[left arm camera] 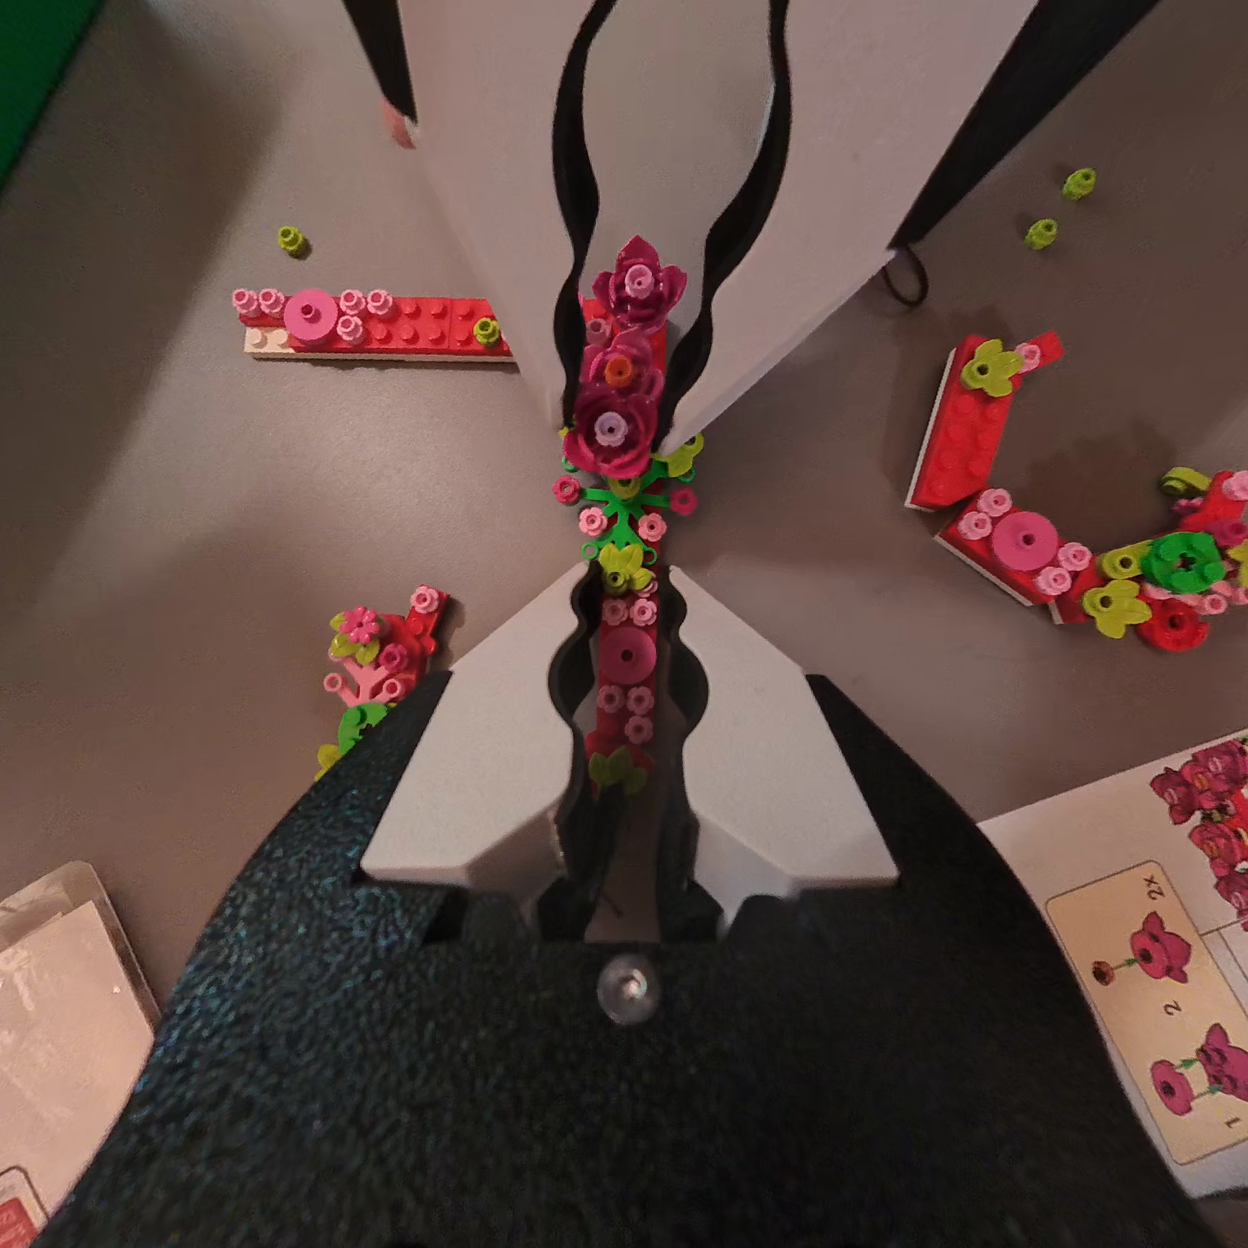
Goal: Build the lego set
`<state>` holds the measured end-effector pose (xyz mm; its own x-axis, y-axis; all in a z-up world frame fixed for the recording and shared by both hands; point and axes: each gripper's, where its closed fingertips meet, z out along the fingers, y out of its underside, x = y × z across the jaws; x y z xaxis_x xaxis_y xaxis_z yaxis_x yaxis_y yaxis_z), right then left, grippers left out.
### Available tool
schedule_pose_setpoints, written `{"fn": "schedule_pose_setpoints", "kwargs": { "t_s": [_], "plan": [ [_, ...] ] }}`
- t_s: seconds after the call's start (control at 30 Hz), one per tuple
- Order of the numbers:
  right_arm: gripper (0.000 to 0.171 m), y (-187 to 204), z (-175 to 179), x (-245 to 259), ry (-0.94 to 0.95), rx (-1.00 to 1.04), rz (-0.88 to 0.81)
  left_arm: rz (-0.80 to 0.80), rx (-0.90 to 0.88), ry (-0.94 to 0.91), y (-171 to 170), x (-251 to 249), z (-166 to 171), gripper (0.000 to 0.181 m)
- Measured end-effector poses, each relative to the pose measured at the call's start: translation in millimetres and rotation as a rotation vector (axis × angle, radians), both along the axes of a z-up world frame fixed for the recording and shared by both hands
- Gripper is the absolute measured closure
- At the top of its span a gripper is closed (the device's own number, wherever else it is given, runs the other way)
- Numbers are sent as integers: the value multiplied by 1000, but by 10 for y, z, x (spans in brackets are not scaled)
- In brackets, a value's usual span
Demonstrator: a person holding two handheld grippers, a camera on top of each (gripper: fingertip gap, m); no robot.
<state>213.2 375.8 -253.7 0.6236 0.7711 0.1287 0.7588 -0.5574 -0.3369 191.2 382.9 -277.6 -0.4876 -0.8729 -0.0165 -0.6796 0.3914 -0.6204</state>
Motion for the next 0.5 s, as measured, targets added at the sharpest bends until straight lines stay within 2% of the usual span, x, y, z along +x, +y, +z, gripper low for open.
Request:
{"fn": "schedule_pose_setpoints", "kwargs": {
  "t_s": [0.03,0.5],
  "plan": [
    [152,1,-11,8,1,-1,-7,0,-3,-1,0,0,0,167],
    [152,-1,-29,11,4,-16,-24,1,-22,-8,-1,1,0,167]
  ]
}}
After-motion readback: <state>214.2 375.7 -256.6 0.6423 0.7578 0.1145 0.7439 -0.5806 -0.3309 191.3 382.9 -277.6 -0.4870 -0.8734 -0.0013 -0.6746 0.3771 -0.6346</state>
